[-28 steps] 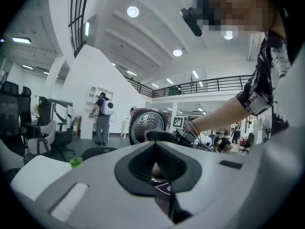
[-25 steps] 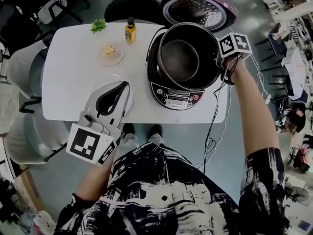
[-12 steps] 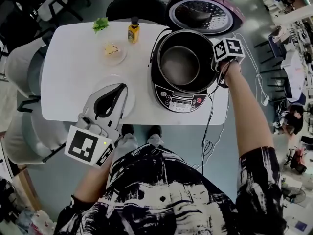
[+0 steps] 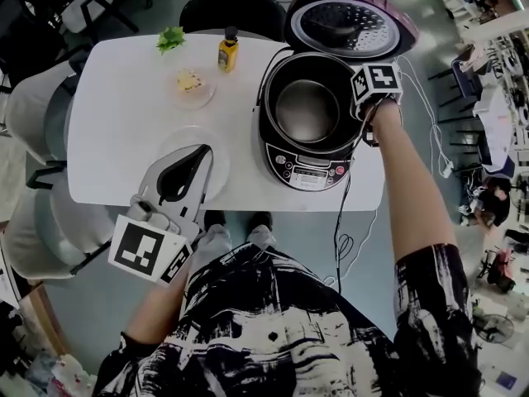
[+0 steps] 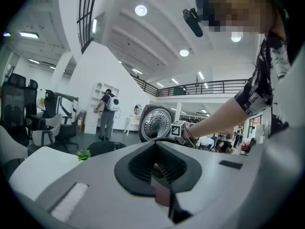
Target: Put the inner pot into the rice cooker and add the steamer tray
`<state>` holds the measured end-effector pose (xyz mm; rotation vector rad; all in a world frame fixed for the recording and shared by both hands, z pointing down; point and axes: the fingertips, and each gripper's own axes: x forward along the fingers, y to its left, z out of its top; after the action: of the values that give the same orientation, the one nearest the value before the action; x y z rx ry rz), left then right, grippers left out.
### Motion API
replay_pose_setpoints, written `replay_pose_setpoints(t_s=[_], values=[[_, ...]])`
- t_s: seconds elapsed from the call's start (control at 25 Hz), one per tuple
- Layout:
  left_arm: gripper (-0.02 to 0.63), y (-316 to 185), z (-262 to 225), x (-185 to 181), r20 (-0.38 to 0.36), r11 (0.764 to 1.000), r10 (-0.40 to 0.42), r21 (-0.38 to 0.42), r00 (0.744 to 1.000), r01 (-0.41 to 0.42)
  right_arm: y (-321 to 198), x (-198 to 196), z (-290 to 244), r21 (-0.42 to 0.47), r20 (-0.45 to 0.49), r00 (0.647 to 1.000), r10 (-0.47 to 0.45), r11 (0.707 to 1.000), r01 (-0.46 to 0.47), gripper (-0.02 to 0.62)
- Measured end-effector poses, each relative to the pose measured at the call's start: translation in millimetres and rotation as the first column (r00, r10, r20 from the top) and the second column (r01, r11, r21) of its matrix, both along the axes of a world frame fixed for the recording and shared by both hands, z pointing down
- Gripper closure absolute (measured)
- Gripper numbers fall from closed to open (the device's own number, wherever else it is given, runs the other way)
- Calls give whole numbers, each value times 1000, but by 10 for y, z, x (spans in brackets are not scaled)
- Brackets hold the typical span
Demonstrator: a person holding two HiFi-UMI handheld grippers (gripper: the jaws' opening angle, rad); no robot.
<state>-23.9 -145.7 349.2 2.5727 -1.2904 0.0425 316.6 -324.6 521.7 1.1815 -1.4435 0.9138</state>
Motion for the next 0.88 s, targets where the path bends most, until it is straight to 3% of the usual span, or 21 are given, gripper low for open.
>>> replay_pose_setpoints(t_s=[0.32,0.52,0.88], values=[[601,-3,92,-111,-10,1000,-13,-15,1000,13,23,26,129,-44,-168,979,-116,993,110,584],[601,-4,114,-131,-15,1000,-14,-19,1000,14,30,34,169,-103,-270,933,-237,971,216,563],[601,-16,159,-185,-24,1000,-21,-24,999,20,34,31,196,-145,-286,921,-265,962,232,558]])
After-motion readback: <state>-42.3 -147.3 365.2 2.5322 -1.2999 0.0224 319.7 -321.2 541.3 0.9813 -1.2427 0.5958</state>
